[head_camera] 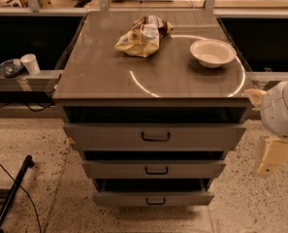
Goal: Open middle drawer
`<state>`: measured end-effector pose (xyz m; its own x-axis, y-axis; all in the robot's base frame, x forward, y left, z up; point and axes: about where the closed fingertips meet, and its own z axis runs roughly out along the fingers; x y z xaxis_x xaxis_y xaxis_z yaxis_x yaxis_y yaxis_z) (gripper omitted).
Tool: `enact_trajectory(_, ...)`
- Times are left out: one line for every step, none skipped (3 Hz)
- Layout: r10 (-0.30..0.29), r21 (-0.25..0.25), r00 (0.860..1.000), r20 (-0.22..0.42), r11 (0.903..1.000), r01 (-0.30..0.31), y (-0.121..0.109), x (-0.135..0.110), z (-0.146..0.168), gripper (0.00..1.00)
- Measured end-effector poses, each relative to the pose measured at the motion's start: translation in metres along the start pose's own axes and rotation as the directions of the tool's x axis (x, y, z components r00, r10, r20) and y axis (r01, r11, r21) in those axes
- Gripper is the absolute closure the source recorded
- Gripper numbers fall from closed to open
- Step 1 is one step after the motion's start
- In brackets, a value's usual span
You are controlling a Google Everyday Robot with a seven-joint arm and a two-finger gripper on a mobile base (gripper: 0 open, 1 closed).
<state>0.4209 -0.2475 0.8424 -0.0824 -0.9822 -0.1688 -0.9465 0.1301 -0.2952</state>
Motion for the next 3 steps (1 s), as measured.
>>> enact_trajectory(0.048, -0.05, 0.993, 0.103, 0.9978, -0.043, 0.026, -0.022, 0.044, 0.0)
enact_trajectory(0.059, -0.108, 0.987, 0.147, 0.9932, -0.043, 0.071, -0.065, 0.142, 0.0)
enact_trajectory(0.234, -0.206, 0.939, 0.253, 0.9611, -0.184, 0.099, -0.056, 0.203, 0.0)
